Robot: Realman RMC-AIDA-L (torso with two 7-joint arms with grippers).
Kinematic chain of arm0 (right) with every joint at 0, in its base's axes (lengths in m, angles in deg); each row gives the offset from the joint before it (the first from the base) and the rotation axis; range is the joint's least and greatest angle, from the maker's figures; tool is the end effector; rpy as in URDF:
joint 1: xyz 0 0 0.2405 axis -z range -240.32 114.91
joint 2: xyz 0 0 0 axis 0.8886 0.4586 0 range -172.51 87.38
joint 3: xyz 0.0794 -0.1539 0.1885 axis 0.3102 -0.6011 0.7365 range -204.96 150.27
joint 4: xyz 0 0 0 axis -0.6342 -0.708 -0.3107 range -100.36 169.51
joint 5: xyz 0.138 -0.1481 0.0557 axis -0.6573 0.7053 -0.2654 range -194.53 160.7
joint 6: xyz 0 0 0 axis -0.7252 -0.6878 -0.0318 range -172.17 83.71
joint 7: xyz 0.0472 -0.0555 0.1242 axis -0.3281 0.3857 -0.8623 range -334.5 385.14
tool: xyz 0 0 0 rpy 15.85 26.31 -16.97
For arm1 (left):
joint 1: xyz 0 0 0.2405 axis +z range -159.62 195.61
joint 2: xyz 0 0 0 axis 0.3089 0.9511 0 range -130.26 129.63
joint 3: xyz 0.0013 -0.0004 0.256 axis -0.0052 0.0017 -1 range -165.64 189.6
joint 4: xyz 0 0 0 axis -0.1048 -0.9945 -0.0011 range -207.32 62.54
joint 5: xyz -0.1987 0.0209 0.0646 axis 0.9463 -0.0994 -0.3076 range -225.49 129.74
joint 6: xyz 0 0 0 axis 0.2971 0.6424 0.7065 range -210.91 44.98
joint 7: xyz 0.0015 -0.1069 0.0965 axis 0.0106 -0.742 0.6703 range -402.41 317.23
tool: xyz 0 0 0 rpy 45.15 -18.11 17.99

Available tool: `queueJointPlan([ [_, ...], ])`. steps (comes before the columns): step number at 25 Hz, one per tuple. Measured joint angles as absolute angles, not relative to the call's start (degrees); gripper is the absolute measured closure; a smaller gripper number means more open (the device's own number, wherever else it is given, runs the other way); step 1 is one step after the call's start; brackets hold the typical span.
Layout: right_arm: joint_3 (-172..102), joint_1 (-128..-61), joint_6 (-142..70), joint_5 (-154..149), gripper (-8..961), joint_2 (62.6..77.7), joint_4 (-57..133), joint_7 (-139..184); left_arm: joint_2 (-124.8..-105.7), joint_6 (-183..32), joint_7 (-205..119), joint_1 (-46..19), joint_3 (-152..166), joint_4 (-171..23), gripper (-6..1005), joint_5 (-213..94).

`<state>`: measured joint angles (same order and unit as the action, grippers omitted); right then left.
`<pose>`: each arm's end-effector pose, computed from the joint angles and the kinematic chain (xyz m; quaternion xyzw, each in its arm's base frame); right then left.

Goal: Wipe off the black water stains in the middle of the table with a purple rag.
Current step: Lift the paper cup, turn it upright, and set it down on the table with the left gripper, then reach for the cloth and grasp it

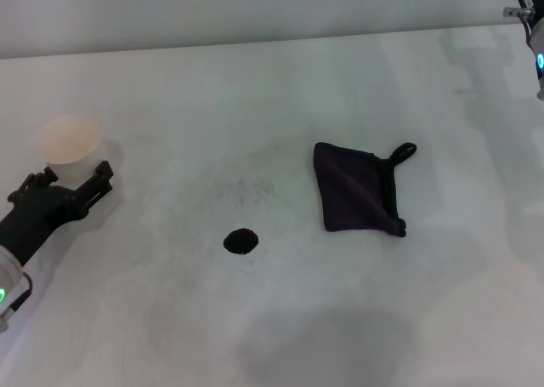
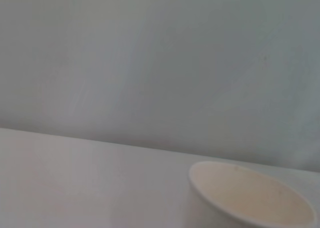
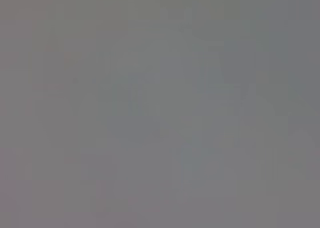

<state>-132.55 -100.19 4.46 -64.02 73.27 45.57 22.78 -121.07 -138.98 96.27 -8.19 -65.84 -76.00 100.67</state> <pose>0.3120 0.4241 0.0427 -0.6075 0.2932 0.2779 0.6839 -0.3421 0.3135 -0.0661 -0.7711 -0.3890 -0.2706 0.4254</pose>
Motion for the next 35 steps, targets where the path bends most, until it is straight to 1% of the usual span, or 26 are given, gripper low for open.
queueJointPlan([
  [4,-132.6,-100.2,4.5,-64.0,113,73.27,45.6,22.8,-120.98,-140.1,96.5,-6.8,-65.8,-76.2,106,100.7],
  [18,-134.2,-100.2,4.6,-64.0,113,73.28,45.7,22.8,-120.72,-139.6,103.7,-6.4,-68.1,-75.8,108,100.2],
  [19,-134.2,-100.1,4.6,-64.0,113,73.27,45.7,22.8,-120.72,-140.3,103.7,-5.2,-68.9,-76.1,109,100.2],
  [27,-134.1,-100.1,4.6,-64.0,113,73.2,45.6,22.8,-120.72,-143.0,103.8,-3.2,-69.6,-76.4,115,100.2],
  [35,-134.1,-100.1,4.6,-64.0,113,73.18,45.3,22.8,-120.5,-153.7,103.9,1.6,-69.1,-76.5,116,103.6],
])
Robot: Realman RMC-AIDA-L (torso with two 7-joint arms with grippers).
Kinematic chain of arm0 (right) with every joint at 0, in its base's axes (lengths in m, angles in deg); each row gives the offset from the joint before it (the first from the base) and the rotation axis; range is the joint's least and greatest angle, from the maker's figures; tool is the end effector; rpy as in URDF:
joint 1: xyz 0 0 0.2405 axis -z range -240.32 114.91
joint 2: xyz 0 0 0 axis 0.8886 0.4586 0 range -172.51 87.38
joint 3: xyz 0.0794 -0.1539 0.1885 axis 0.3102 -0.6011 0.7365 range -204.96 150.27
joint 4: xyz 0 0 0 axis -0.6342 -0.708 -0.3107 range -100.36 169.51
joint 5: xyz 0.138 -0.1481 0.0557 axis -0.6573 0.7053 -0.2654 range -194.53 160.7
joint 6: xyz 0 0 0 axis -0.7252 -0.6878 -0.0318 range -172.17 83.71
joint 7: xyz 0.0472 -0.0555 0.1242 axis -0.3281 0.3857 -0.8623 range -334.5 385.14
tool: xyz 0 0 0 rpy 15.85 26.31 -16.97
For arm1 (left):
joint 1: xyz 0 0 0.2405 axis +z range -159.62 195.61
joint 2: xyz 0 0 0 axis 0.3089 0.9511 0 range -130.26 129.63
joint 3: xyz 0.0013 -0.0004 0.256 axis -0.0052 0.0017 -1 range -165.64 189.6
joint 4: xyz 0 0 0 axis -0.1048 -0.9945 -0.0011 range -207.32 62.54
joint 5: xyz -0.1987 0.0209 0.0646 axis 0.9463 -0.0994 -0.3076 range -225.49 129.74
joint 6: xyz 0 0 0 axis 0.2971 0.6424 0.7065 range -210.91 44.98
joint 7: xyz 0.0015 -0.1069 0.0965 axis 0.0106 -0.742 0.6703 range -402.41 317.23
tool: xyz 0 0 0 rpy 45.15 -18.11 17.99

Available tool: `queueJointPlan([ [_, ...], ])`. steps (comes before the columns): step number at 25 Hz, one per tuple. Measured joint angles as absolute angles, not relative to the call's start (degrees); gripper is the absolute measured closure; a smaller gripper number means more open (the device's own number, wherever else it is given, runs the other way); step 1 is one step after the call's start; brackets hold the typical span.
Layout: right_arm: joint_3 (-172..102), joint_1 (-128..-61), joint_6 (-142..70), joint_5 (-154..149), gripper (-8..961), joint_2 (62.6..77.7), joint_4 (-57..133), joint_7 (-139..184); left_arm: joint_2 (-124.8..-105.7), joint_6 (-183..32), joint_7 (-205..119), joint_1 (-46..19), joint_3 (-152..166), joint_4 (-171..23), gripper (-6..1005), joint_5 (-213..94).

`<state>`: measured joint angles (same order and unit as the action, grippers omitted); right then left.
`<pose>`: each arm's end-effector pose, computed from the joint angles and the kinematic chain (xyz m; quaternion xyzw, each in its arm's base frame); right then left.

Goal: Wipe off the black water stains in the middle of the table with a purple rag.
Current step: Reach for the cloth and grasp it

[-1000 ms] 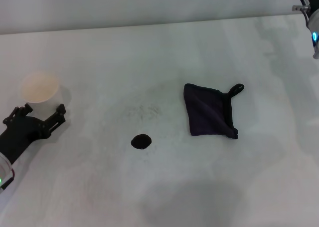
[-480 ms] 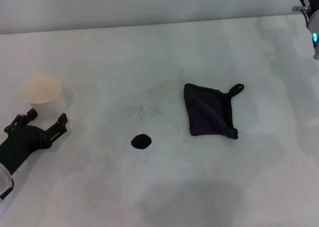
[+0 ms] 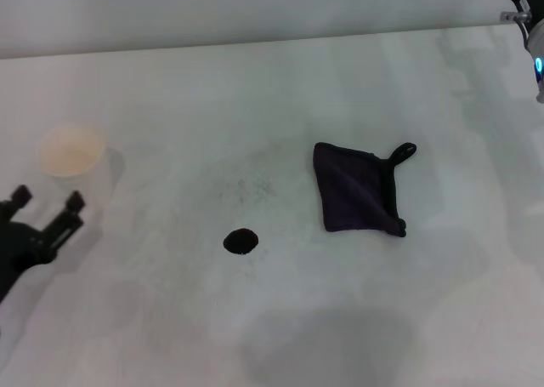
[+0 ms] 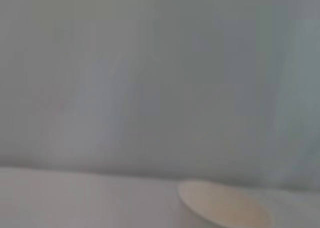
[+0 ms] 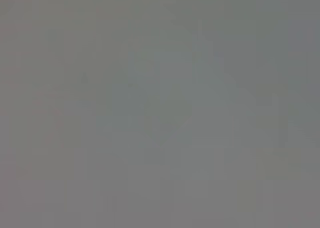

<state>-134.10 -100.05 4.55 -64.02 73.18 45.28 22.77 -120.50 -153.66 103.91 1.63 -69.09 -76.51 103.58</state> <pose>0.3125 0.4227 0.0401 -0.6171 0.2876 0.2717 0.6801 -0.3565 0.2568 -0.0502 -0.7709 -0.3304 -0.3107 0.4472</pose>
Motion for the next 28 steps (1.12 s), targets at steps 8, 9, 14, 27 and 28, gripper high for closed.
queueJointPlan([
  [8,-133.6,-100.0,4.0,-64.3,113,73.12,44.3,22.8,-120.42,-163.4,104.5,6.9,-68.9,-76.2,116,114.7],
  [9,-133.5,-100.0,3.8,-64.4,113,73.04,44.0,22.8,-120.47,-164.1,104.4,7.5,-68.6,-76.1,116,116.9],
  [14,-132.4,-100.0,2.2,-64.2,113,72.82,43.9,22.7,-120.76,-165.7,103.4,8.0,-58.7,-75.5,116,119.8],
  [27,-132.5,-101.2,-26.2,-49.3,113,70.39,57.2,19.8,-120.06,-155.9,103.9,-1.6,-48.2,-73.2,116,119.9],
  [28,-132.2,-102.0,-30.8,-48.3,112,70.1,59.0,19.8,-119.96,-154.5,103.9,-2.4,-48.2,-73.3,116,119.9],
])
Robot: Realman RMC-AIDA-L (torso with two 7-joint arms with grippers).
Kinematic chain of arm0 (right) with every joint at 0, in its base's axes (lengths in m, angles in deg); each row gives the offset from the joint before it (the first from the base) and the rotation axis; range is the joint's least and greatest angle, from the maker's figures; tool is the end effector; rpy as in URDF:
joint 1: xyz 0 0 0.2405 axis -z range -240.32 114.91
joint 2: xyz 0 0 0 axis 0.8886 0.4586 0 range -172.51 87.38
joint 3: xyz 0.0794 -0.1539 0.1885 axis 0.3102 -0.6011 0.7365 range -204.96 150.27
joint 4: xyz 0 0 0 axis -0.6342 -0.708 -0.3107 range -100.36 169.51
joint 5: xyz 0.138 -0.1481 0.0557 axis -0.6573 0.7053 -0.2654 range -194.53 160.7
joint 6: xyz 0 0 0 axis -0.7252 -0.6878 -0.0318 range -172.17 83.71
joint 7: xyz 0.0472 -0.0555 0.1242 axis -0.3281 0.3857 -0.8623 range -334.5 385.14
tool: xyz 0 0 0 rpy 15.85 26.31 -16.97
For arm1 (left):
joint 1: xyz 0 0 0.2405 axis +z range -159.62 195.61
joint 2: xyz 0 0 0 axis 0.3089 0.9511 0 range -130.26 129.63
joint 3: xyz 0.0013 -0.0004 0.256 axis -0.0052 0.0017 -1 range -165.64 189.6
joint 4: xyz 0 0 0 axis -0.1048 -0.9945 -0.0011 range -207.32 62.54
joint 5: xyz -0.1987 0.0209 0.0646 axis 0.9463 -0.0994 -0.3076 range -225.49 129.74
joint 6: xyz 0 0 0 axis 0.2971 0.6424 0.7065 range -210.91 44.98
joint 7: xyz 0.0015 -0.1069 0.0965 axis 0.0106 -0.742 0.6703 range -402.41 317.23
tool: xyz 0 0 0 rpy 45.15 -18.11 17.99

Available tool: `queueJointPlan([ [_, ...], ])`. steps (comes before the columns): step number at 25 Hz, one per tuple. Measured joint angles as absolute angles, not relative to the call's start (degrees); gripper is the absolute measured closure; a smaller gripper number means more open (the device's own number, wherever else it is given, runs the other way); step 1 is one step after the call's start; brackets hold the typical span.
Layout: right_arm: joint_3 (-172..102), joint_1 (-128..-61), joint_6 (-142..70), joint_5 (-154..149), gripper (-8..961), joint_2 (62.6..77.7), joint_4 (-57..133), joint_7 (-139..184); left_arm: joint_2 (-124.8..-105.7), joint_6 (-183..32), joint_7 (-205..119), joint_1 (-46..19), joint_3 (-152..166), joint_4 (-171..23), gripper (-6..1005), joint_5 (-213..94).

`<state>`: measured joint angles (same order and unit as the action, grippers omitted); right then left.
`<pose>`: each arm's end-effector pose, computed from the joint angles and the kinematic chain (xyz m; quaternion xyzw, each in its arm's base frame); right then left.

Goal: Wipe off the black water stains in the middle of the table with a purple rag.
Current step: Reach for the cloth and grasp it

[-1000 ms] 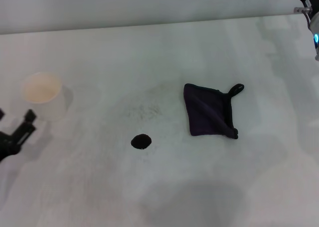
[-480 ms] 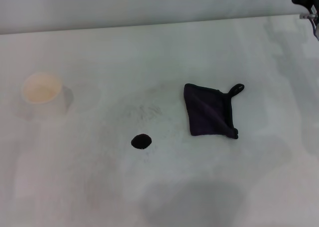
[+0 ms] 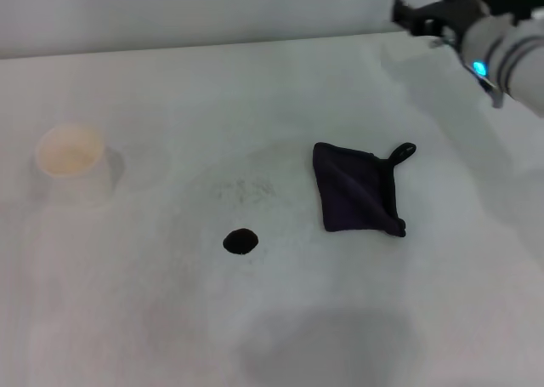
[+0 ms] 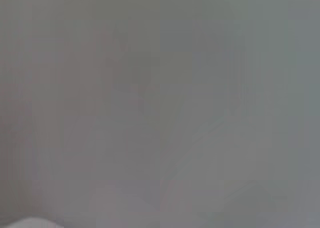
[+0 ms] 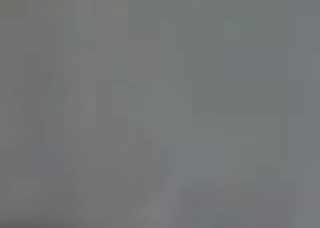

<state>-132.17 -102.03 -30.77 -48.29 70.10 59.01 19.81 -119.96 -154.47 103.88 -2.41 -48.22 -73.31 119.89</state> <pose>0.2862 0.4537 -0.0011 -0.7422 0.3445 0.1336 0.5591 -0.3884 0.2872 0.0260 -0.5470 -0.3875 -0.3894 0.6316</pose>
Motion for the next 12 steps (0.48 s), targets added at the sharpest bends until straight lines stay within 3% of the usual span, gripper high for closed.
queueJointPlan([
  [8,-127.1,-108.0,-55.6,-47.7,112,70.06,69.0,26.3,-119.59,-148.8,104.1,-5.7,-48.1,-75.5,116,119.9],
  [12,-115.6,-108.4,-72.6,-48.0,112,71.95,77.0,38.1,-119.37,-145.7,105.4,-5.9,-47.6,-78.6,116,119.9],
])
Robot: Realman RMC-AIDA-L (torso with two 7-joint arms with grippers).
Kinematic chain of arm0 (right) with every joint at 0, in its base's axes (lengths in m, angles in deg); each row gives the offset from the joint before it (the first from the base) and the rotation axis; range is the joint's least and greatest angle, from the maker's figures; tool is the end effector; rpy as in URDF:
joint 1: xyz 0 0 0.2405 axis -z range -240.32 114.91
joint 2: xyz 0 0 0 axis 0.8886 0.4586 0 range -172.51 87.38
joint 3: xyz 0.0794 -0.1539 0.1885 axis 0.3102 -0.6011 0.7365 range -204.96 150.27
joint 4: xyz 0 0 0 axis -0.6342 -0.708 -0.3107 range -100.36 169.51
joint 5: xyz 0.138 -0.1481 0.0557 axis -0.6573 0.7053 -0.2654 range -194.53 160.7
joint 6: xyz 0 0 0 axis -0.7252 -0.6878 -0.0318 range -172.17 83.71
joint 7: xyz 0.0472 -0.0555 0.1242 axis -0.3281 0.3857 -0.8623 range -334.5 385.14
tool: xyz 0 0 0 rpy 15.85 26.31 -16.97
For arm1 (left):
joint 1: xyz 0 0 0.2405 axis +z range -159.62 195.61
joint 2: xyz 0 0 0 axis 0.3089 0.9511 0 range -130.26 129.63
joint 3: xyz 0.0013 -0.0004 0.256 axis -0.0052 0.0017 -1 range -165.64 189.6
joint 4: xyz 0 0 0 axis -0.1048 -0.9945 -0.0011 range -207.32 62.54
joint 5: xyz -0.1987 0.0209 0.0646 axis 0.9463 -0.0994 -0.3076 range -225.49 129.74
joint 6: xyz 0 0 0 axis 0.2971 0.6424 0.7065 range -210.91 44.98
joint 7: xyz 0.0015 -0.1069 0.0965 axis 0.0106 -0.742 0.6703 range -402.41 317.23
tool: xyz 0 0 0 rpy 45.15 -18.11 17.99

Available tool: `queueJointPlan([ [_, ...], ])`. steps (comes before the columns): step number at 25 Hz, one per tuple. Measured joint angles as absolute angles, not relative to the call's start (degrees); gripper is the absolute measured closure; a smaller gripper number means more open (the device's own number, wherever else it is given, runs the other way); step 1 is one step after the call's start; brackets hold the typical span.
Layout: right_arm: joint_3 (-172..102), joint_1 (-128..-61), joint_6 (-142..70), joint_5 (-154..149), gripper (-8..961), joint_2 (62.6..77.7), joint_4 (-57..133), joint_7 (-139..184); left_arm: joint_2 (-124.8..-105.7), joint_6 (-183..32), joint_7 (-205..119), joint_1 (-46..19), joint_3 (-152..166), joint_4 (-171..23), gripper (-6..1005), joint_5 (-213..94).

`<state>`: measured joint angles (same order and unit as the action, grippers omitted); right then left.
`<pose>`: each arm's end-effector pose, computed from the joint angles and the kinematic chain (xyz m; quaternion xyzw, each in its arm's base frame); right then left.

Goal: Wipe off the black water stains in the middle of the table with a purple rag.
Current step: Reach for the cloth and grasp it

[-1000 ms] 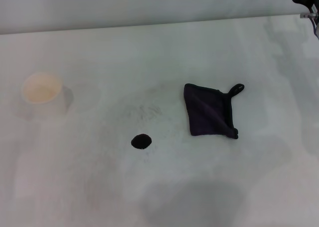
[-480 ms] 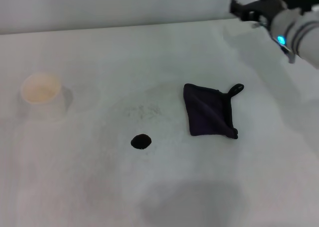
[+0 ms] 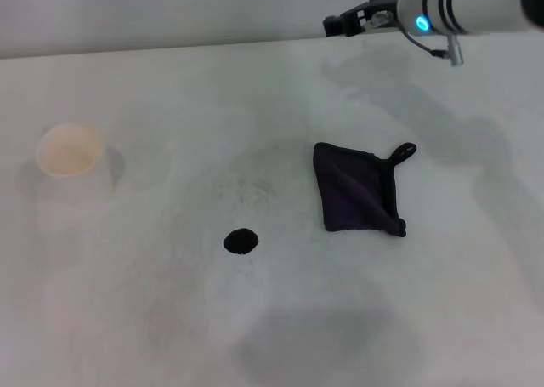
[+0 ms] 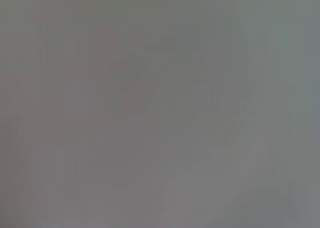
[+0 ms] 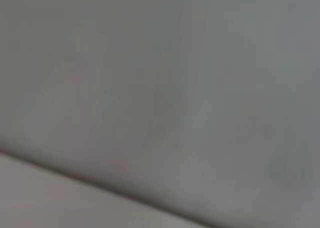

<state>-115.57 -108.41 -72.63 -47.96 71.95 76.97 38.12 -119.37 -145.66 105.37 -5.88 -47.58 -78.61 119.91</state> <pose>0.2050 0.4745 -0.0122 -0.8155 0.3663 0.0145 0.4478 -0.3781 0.3278 0.0373 -0.5594 -0.3791 -0.3724 0.6361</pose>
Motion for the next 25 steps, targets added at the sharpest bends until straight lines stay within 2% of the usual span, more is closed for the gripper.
queueJointPlan([
  [3,-107.9,-108.4,-85.0,-48.2,113,73.0,83.5,44.5,-119.27,-143.4,107.0,-6.6,-45.7,-80.1,116,119.9],
  [10,-105.2,-107.8,-102.9,-49.0,113,72.94,95.0,44.1,-118.85,-138.8,110.7,-8.2,-45.2,-83.6,116,119.8],
  [18,-114.3,-107.7,-116.7,-43.8,112,73.11,101.0,36.7,-119.03,-135.8,112.0,-9.6,-45.3,-84.1,116,119.8],
  [25,-117.2,-103.8,-122.7,-46.3,114,73.26,105.2,35.2,-119.28,-135.6,112.0,-10.4,-45.7,-83.3,116,119.7],
])
